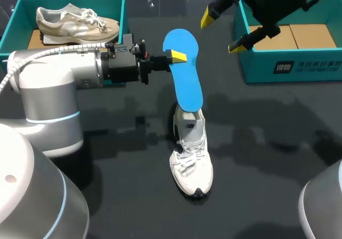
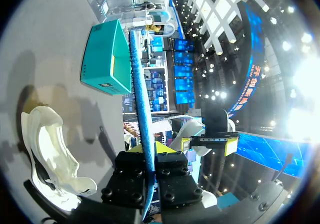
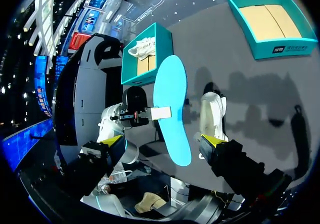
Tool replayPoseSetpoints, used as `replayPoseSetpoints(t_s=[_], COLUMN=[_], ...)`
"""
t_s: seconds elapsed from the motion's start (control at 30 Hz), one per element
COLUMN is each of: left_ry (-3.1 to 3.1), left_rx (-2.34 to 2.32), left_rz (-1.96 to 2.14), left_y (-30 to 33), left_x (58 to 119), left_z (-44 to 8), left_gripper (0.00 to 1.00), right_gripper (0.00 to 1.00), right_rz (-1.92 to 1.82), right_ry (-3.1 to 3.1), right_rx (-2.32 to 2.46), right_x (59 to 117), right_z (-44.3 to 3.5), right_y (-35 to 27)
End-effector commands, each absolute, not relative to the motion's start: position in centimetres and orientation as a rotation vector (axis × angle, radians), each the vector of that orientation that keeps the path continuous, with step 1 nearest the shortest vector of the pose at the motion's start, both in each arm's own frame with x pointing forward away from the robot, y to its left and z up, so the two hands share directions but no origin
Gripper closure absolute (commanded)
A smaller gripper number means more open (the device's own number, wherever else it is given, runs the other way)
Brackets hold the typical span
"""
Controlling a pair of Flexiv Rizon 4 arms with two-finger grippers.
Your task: Take the shoe out of the shoebox, open the shoe tongue, remove and reinsert the insole, then place the shoe into the shoebox
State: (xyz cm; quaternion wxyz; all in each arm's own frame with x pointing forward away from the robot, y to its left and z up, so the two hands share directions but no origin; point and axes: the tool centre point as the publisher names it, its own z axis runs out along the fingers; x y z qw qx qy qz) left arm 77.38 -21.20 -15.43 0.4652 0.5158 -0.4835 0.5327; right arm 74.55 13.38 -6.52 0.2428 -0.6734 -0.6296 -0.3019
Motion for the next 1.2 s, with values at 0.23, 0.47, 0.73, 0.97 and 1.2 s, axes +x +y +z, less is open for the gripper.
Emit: replayPoseSetpoints(t_s=[0.23, 0.47, 0.73, 0.97, 1.2], left_ry=[-1.185, -1.185, -1.185, -1.185, -1.218], left_rx=[1.267, 1.267, 1.267, 1.267, 1.174], left_rz=[1.311, 1.311, 1.311, 1.311, 1.472], left_y=[-21.3, -21.3, -21.3, -21.3, -20.4], left_x=[77.4, 77.4, 77.4, 77.4, 78.0], left_z=[-15.5, -15.5, -15.5, -15.5, -15.0], left_gripper=[1.0, 1.0, 1.0, 1.0, 1.0], right_gripper=[0.0, 0.0, 0.0, 0.0, 0.0], right_rz=[-1.162, -1.206, -1.237, -1.239, -1.25], right_ry=[-1.365, -1.334, -1.311, -1.299, -1.278], right_rx=[-1.516, -1.484, -1.436, -1.412, -1.38], right_x=[74.3, 74.1, 73.9, 74.2, 74.4], right_z=[-9.5, -10.4, -11.1, -11.5, -11.9], right_y=[13.2, 13.3, 12.9, 13.0, 13.0])
